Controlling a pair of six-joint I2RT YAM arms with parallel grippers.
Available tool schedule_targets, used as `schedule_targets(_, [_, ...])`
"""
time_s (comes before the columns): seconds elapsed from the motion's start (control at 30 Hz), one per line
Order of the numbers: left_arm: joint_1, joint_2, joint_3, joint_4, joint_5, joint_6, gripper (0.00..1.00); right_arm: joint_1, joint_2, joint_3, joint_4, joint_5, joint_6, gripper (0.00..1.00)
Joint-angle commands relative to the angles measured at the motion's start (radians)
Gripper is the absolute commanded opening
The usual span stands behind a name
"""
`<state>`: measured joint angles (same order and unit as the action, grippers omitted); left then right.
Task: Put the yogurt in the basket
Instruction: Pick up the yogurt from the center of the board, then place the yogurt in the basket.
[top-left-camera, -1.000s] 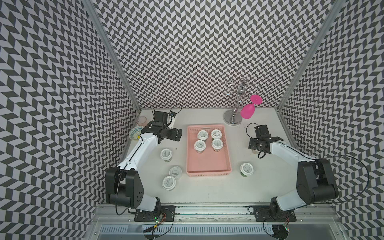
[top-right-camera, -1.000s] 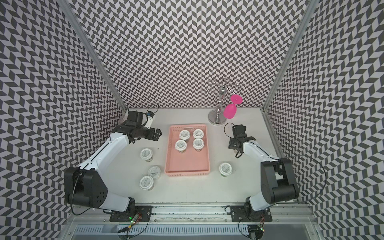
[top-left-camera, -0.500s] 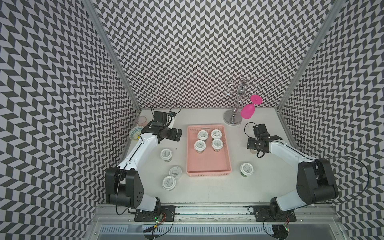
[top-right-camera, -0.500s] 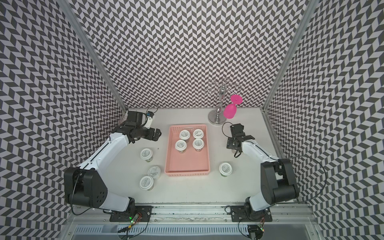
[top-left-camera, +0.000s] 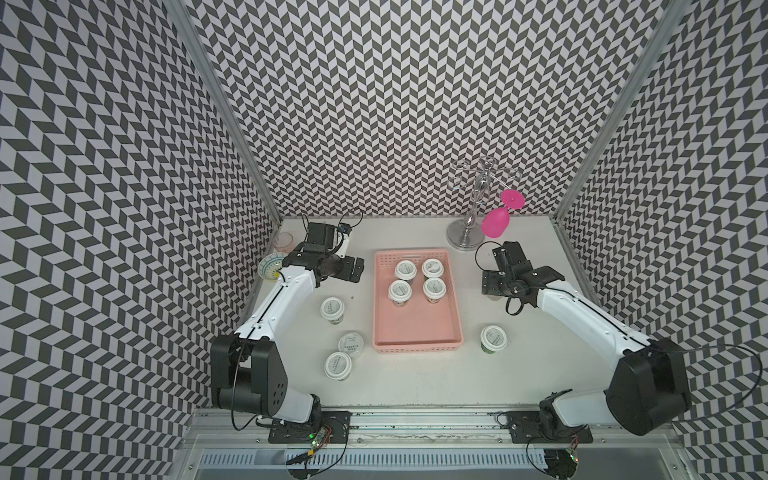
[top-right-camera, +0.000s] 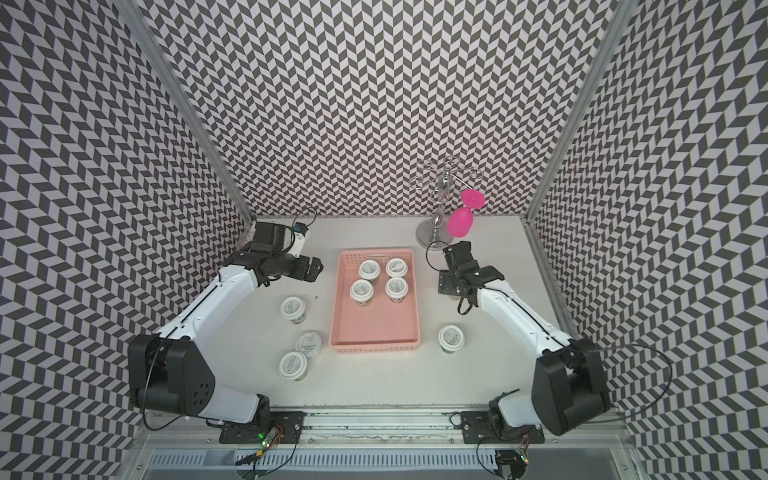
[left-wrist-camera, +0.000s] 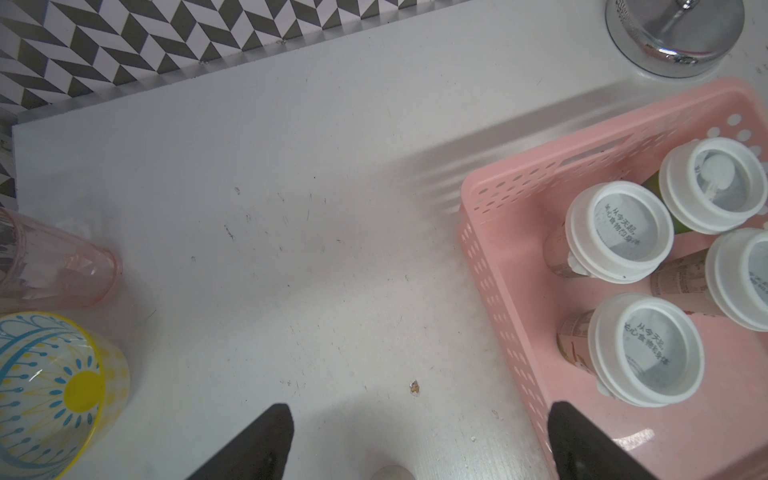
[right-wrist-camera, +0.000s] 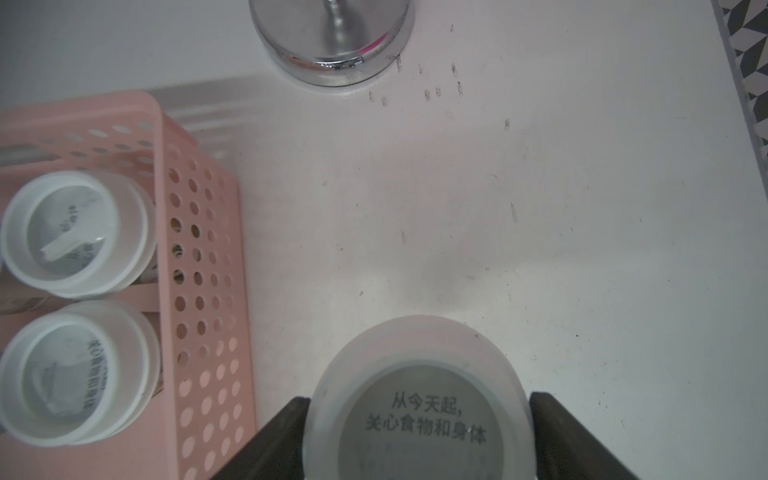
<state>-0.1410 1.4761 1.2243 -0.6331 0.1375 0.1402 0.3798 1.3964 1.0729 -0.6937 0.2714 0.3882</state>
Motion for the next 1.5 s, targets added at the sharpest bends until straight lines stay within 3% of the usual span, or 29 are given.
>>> schedule_targets(0.0, [0.008, -0.039, -0.009, 0.021, 0.017, -0.001, 0.99, 0.037, -0.046, 0.031, -0.057, -0.002, 0.024, 0.83])
schedule_targets(0.43, [0.018, -0.041, -0.012, 0.023, 0.017, 0.003, 0.99, 0.248, -0.061, 0.104, -0.146, -0.005, 0.122, 0.82])
schedule_targets(0.87, [0.032, -0.045, -0.02, 0.026, 0.02, 0.003, 0.99, 0.453, 0.073, 0.22, -0.131, 0.008, 0.178, 0.81])
schedule_targets(1.47, [0.038, -0.038, -0.019, 0.027, 0.027, 0.002, 0.99, 0.493, 0.247, 0.162, 0.009, -0.006, 0.159, 0.81])
